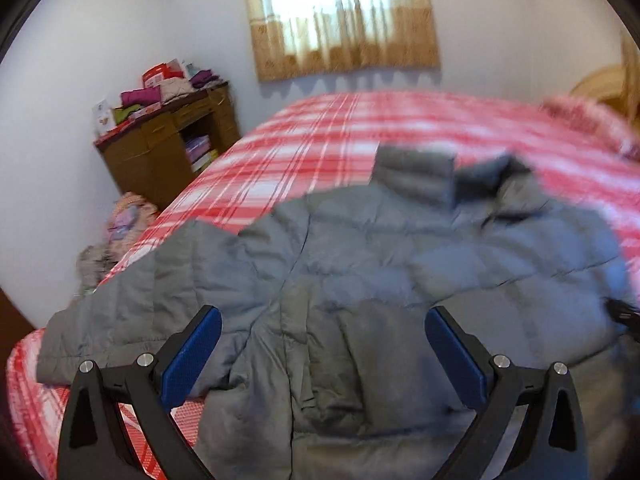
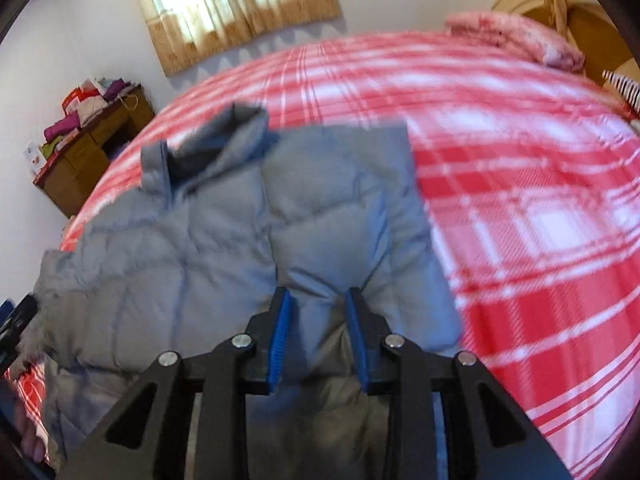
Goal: Fold large clothes
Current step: 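Lift the sleeve with the right gripper and fold it across the jacket body, then grasp the other sleeve cuff with the left gripper and lift it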
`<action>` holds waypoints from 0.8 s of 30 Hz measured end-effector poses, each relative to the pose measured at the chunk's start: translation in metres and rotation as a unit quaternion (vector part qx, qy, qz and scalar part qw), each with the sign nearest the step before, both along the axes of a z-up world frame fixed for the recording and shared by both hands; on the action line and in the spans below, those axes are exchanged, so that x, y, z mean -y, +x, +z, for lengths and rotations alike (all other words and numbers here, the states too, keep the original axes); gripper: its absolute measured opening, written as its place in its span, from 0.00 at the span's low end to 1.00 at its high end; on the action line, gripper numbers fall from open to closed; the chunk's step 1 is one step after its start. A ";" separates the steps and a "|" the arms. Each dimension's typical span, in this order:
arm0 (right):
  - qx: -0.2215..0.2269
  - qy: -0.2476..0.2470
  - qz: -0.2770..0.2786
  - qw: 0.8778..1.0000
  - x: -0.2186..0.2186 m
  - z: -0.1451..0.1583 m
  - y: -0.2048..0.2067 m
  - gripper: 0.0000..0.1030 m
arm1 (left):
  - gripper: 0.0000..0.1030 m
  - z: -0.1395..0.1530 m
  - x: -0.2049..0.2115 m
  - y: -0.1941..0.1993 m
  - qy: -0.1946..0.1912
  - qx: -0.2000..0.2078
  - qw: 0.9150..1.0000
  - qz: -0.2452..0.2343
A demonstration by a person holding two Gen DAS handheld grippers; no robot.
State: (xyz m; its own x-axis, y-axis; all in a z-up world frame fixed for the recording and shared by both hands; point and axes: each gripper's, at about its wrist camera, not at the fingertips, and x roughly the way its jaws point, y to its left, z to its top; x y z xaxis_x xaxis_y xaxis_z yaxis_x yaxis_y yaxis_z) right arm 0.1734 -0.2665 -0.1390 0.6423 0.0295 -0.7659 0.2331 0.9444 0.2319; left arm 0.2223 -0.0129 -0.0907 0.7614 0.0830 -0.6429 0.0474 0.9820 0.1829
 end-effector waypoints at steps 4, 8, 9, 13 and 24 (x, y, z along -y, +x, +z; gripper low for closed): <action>0.007 -0.007 0.003 1.000 0.004 -0.001 -0.009 0.32 | 0.99 -0.035 -0.011 0.013 0.009 -0.031 0.999 0.036; 0.012 -0.002 0.009 1.000 0.010 -0.004 -0.009 0.32 | 0.99 -0.054 -0.026 0.024 -0.028 -0.063 0.997 0.046; 0.013 -0.008 0.009 1.000 0.008 -0.006 -0.008 0.32 | 0.99 -0.055 -0.028 0.026 -0.032 -0.066 0.996 0.048; 0.012 -0.041 0.016 0.999 -0.005 -0.007 -0.003 0.39 | 0.99 -0.061 -0.022 0.031 -0.018 -0.072 0.996 0.054; 0.016 -0.064 0.030 0.997 -0.013 -0.008 -0.003 0.58 | 0.99 -0.003 -0.077 -0.024 -0.097 0.012 0.993 0.062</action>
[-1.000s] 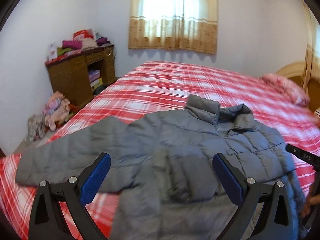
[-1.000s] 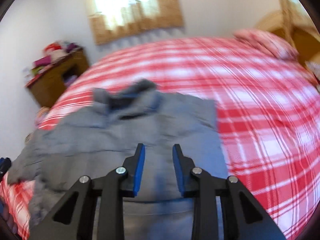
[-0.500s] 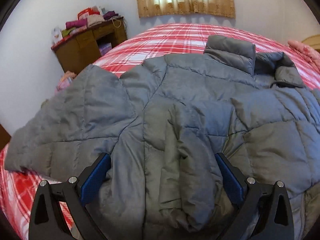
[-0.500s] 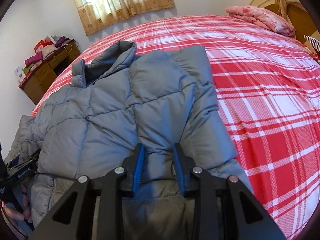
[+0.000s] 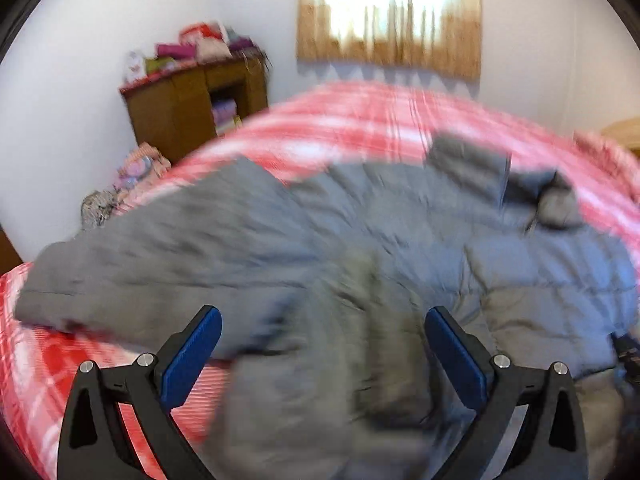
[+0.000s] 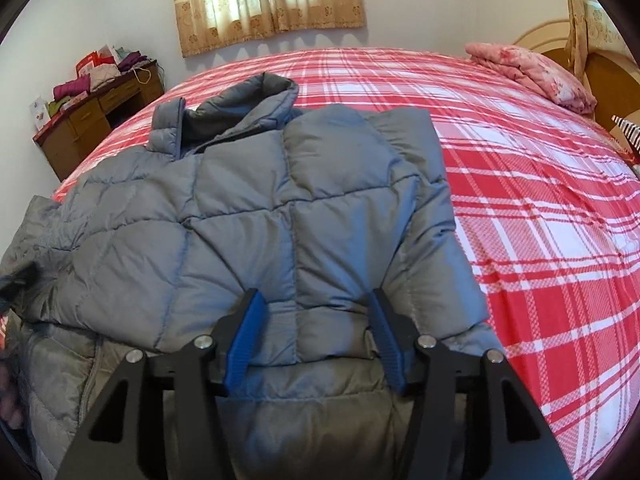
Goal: Fold large clothes
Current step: 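Grasp the other sleeve cuff with the left gripper and lift it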
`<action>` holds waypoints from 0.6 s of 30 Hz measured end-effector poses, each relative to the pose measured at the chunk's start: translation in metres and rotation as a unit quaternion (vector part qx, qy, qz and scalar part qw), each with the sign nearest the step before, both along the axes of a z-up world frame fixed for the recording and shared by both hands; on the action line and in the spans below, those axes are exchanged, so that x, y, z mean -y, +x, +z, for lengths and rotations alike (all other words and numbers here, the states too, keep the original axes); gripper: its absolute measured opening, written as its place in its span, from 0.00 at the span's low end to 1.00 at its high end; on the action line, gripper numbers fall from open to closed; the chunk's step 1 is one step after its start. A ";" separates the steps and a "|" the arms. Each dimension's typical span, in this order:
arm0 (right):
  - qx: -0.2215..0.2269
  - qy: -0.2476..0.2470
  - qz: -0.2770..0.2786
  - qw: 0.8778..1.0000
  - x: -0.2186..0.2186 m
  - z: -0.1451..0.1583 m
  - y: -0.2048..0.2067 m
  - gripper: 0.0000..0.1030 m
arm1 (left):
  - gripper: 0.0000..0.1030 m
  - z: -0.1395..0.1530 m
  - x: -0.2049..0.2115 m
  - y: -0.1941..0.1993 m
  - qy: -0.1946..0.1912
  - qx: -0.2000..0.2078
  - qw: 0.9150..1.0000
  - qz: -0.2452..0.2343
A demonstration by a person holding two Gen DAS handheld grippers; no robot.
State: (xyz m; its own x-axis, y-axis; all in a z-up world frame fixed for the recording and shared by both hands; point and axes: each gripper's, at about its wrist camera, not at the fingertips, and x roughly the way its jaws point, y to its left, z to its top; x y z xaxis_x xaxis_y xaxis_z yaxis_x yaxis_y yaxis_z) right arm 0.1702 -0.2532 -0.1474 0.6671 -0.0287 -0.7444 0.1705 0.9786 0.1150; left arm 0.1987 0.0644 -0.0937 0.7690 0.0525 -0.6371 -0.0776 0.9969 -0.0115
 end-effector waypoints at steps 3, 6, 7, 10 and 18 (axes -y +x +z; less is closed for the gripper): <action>0.000 -0.003 -0.001 1.000 -0.002 0.000 0.000 0.60 | 0.99 0.026 -0.047 -0.025 -0.023 0.026 0.999 0.037; -0.001 -0.010 0.000 1.000 -0.002 0.000 0.001 0.62 | 0.99 0.040 -0.128 -0.044 -0.078 0.039 0.988 0.125; -0.001 -0.011 0.000 1.000 -0.003 0.000 0.001 0.62 | 0.99 0.040 -0.147 -0.049 -0.088 0.041 0.984 0.148; -0.001 -0.016 -0.001 1.000 -0.004 0.000 0.000 0.62 | 0.99 0.034 -0.218 -0.057 -0.088 0.035 0.964 0.250; -0.003 -0.028 -0.003 1.000 -0.008 0.001 0.001 0.63 | 0.99 -0.005 -0.288 -0.049 -0.076 -0.019 0.938 0.337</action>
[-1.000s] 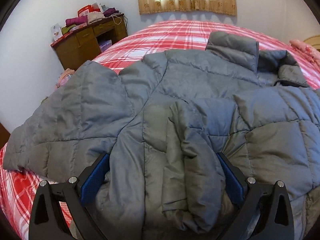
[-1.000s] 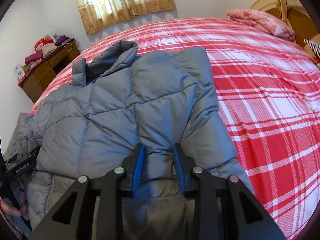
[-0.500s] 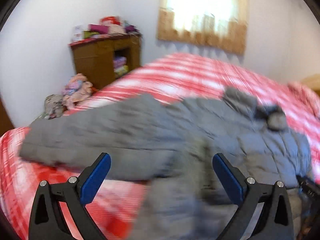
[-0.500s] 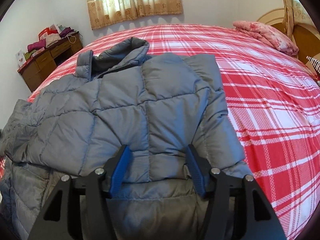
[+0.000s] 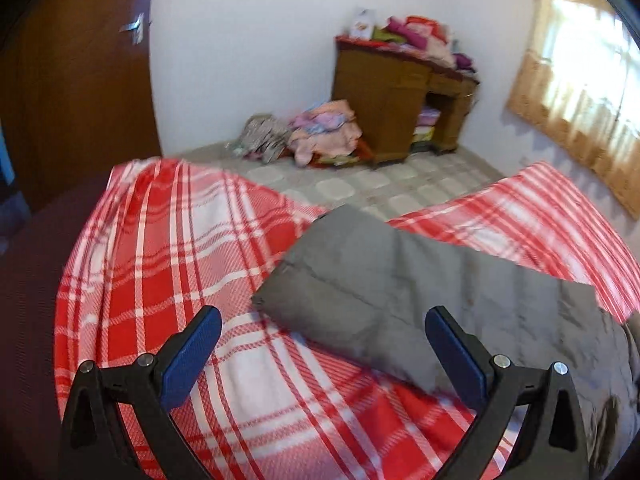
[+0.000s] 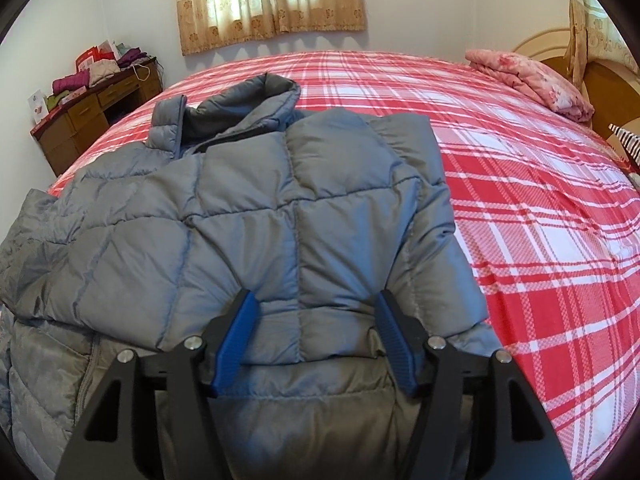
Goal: Fold large clothes
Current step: 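Grasp the other sleeve cuff with the left gripper and lift it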
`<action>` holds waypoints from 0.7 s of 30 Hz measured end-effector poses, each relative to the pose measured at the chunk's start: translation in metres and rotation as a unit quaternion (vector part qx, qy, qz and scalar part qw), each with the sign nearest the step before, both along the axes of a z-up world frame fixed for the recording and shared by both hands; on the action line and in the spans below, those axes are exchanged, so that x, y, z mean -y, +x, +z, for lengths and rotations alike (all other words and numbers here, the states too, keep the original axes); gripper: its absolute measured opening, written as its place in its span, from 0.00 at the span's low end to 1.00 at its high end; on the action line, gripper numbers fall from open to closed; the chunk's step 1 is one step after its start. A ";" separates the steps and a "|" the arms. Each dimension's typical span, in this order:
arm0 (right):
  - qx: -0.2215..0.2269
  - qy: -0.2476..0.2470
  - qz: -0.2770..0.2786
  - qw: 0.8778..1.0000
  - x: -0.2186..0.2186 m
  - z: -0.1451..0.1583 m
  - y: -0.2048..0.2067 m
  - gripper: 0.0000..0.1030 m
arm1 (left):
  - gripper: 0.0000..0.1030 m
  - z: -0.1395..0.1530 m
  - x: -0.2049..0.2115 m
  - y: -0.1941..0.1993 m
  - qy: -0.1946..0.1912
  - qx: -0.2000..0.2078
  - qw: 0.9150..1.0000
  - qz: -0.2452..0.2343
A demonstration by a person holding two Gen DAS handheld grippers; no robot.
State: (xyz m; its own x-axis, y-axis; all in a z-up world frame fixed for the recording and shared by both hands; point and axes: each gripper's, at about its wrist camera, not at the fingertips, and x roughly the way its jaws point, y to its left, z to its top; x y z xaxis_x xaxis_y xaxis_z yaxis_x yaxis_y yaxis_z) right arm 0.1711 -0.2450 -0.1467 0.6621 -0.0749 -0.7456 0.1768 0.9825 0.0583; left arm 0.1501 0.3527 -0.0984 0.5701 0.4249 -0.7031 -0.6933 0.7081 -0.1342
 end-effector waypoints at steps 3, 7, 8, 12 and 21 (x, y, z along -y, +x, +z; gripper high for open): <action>-0.001 0.000 0.000 1.000 -0.001 0.000 0.000 0.63 | 0.99 -0.008 -0.005 0.009 -0.031 0.008 0.999 0.012; 0.000 0.000 0.000 1.000 -0.001 0.000 0.000 0.63 | 0.98 -0.021 -0.004 0.020 -0.053 0.001 0.998 0.016; -0.001 0.000 0.000 1.000 -0.001 0.000 0.000 0.64 | 0.87 -0.026 -0.005 0.022 -0.056 0.001 0.998 0.017; 0.000 0.000 0.000 1.000 -0.001 0.000 0.000 0.64 | 0.42 -0.030 -0.003 0.027 -0.050 0.006 0.999 0.014; 0.000 0.004 0.001 1.000 -0.001 -0.001 0.000 0.65 | 0.08 -0.001 0.017 0.035 -0.005 0.044 0.998 -0.046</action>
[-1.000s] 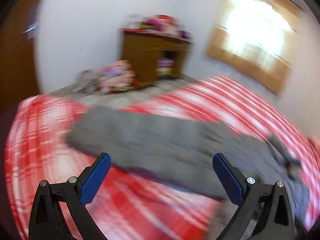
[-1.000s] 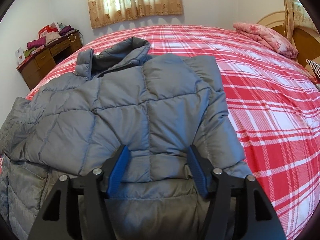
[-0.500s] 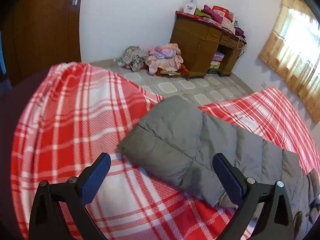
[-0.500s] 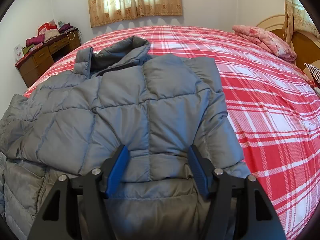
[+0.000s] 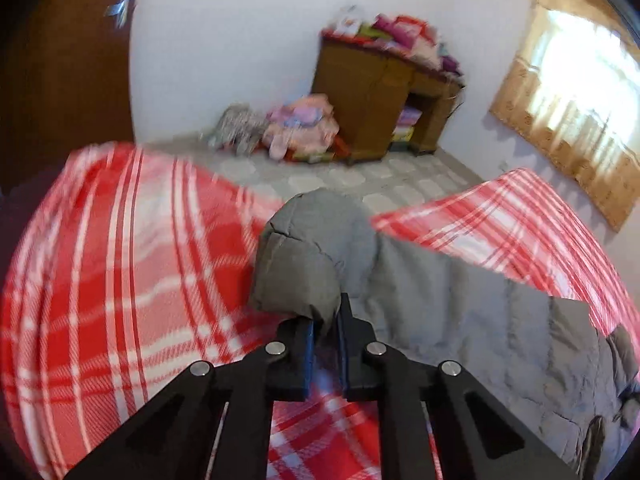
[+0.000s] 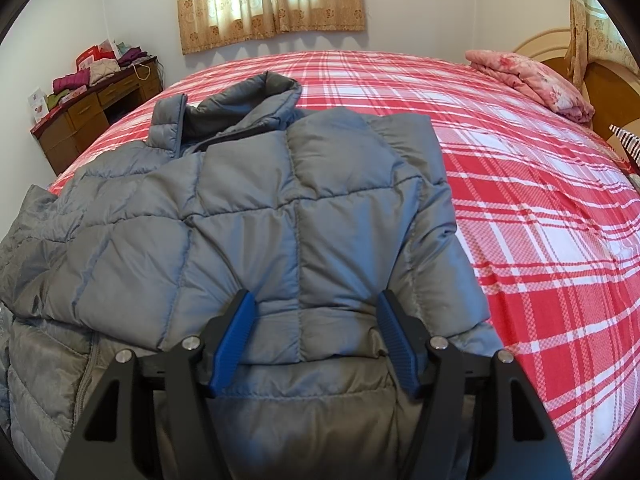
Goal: Fold large clothes
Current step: 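Grasp the other sleeve cuff with the left gripper and lift it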
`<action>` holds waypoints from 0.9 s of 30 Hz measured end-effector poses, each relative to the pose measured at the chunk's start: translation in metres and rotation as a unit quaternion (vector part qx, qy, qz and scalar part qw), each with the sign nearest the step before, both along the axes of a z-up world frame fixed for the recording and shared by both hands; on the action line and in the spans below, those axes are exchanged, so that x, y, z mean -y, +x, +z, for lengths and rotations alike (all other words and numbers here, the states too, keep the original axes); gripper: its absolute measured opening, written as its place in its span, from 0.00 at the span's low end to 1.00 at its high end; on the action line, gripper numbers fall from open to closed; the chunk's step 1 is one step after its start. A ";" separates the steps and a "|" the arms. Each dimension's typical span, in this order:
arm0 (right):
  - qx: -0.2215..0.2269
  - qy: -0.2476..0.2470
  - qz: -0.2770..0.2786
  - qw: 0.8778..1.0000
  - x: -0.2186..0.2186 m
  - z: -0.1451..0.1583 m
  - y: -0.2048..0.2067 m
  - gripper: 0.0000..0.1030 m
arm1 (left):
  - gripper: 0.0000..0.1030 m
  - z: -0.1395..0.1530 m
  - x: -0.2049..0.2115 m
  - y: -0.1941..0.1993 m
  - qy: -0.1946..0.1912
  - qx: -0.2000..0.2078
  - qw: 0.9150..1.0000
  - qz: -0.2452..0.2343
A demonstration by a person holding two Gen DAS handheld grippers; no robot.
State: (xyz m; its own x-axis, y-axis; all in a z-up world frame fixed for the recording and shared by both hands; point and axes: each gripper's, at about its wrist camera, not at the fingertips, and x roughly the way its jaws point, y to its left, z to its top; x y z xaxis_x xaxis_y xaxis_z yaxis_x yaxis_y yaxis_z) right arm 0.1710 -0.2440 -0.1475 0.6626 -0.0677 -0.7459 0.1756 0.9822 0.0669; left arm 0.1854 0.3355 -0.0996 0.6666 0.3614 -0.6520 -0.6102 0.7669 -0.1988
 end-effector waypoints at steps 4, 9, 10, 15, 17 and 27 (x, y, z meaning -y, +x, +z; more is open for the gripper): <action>0.001 0.003 0.001 1.000 0.000 -0.001 0.000 0.65 | 0.08 0.045 0.046 0.003 0.060 0.049 0.995 -0.064; 0.004 0.010 0.002 1.000 0.003 -0.001 -0.002 0.65 | 0.08 0.102 0.158 0.006 0.135 0.111 0.964 -0.201; 0.005 0.012 0.002 1.000 0.003 -0.001 -0.002 0.65 | 0.08 0.107 0.173 0.008 0.140 0.117 0.958 -0.220; 0.008 0.020 0.003 1.000 0.006 -0.001 -0.003 0.65 | 0.08 0.120 0.289 0.002 0.137 0.145 0.915 -0.350; 0.010 0.025 0.003 1.000 0.007 -0.001 -0.004 0.65 | 0.08 0.115 0.336 -0.003 0.139 0.150 0.895 -0.396; 0.024 0.071 0.004 0.997 0.018 -0.001 -0.008 0.66 | 0.09 0.044 0.475 -0.016 0.142 0.091 0.837 -0.521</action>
State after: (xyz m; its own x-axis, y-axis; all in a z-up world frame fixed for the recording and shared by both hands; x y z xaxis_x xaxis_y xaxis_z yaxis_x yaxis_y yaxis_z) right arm 0.1629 -0.2624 -0.1482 0.6984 0.0409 -0.7146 0.1614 0.9636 0.2130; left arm 0.1694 -0.1392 -0.0558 0.7959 -0.3540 -0.4912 0.4388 0.8962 0.0651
